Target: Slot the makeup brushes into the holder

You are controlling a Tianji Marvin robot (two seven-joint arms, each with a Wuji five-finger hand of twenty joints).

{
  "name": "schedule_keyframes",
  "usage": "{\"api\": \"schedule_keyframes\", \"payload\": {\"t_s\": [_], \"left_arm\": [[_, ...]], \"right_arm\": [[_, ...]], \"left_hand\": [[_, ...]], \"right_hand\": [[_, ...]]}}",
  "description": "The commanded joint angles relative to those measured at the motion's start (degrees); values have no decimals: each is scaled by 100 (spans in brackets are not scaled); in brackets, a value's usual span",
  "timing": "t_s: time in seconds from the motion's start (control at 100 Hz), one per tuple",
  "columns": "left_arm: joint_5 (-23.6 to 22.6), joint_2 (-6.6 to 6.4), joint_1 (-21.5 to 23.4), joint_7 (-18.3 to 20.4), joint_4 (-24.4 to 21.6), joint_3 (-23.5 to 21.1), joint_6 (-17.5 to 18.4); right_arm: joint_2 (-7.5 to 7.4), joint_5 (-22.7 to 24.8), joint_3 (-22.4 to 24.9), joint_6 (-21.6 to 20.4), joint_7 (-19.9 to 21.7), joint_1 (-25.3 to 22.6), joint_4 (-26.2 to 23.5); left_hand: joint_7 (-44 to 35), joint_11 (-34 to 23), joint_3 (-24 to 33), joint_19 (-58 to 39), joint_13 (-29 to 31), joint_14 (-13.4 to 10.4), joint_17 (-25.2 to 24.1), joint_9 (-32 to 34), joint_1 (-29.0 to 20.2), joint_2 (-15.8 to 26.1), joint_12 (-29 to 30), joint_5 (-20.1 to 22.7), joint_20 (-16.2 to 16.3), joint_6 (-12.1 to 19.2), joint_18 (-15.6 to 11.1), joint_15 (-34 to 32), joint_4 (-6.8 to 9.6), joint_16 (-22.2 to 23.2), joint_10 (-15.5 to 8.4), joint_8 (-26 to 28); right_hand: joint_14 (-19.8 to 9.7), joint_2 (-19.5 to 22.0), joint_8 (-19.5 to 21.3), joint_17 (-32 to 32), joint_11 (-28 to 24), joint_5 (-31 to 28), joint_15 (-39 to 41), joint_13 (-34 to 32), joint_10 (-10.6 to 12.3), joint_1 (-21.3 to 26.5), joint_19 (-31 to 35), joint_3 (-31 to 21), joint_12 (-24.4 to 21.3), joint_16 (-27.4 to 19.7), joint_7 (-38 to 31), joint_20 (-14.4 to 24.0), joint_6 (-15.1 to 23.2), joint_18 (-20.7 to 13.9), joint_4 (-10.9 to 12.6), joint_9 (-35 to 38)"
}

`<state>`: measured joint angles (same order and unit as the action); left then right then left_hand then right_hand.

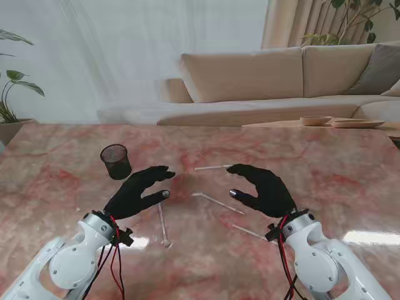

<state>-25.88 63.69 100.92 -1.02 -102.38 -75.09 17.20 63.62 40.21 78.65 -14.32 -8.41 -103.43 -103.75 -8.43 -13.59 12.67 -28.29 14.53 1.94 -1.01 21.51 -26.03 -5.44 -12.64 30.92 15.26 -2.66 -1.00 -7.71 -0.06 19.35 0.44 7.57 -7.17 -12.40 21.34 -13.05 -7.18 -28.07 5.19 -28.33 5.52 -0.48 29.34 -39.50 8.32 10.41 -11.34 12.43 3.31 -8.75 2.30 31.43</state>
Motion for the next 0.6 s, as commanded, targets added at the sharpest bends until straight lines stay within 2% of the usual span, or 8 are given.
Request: {"api": "schedule_keyframes", "payload": {"t_s": [0.0, 0.4, 0.47, 0.59], "left_arm": [[2, -9, 47, 29, -32, 6, -36], [-24, -17, 29, 60, -21, -13, -53], [-24, -24, 38, 95, -31, -25, -73], [-130, -50, 78, 150, -5, -83, 9]], "right_arm": [[8, 5, 21, 54, 57, -68, -20], [-25, 186, 102, 219, 165, -162, -111], [-42, 295, 141, 393, 247, -234, -207], [-85, 712, 228, 597, 318, -357, -298]], "left_hand": [[120, 121, -210, 56, -141, -289, 5, -137, -90, 220, 79, -195, -56, -39, -228, 160, 162, -69, -137, -33], [112, 115, -218, 57, -129, -310, 6, -121, -123, 202, 76, -179, -56, -32, -226, 158, 153, -69, -144, -29], [104, 110, -222, 58, -123, -302, 7, -110, -126, 199, 74, -166, -56, -32, -243, 157, 149, -69, -127, -25], [100, 101, -228, 35, -117, -314, 21, -110, -138, 203, 68, -175, -45, -30, -248, 150, 141, -66, -133, -22]], "right_hand": [[-146, 20, -11, 47, -17, 81, -30, 72, 35, 106, -66, 140, 12, -64, 39, -89, 40, -169, 246, -1], [-113, -109, 23, 30, -54, 82, 3, 19, 49, 233, 23, 160, 103, -4, 21, 2, 79, 18, 211, 83], [5, -236, 55, 210, -67, 118, 32, 112, 58, 441, 84, 201, 193, 88, 23, 156, 77, 261, 102, 59], [126, -604, 96, 399, -52, 155, 41, 238, 63, 697, 23, 176, 246, 174, 13, 253, 53, 343, 21, -39]]}}
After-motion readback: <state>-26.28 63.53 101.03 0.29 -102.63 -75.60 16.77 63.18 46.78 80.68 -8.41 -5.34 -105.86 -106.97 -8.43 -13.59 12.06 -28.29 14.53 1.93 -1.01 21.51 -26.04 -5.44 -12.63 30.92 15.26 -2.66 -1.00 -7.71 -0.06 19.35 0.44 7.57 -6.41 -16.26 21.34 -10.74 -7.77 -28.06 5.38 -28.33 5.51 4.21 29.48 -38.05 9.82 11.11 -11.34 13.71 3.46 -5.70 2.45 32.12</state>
